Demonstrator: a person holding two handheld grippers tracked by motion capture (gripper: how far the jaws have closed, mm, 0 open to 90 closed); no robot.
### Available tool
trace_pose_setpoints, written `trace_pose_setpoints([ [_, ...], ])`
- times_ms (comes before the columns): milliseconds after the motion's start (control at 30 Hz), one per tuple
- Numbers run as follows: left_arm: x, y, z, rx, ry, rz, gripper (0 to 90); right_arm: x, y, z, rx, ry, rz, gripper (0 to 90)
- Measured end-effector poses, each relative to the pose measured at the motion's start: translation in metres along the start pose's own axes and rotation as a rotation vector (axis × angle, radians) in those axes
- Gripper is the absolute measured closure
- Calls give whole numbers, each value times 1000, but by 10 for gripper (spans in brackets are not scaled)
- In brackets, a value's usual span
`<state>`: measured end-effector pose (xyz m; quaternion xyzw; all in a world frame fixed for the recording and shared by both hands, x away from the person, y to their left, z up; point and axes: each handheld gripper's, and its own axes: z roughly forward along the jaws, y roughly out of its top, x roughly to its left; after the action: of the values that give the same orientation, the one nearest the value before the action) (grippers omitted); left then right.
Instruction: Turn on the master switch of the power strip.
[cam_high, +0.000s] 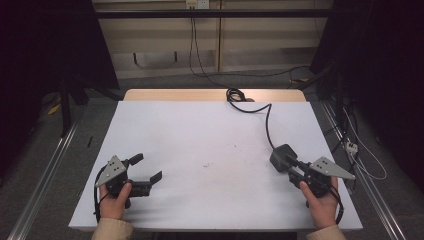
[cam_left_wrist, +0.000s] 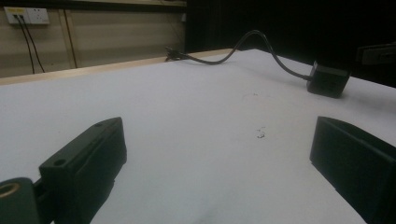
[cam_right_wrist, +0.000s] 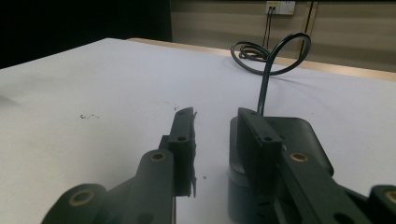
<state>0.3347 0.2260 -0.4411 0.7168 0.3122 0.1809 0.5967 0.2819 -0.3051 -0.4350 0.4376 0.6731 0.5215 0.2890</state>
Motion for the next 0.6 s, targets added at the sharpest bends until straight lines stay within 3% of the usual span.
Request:
trace_pose_setpoints([
  [600,0,0,-1,-1,-2,2,33,-6,6,10,18,-4,30,771],
])
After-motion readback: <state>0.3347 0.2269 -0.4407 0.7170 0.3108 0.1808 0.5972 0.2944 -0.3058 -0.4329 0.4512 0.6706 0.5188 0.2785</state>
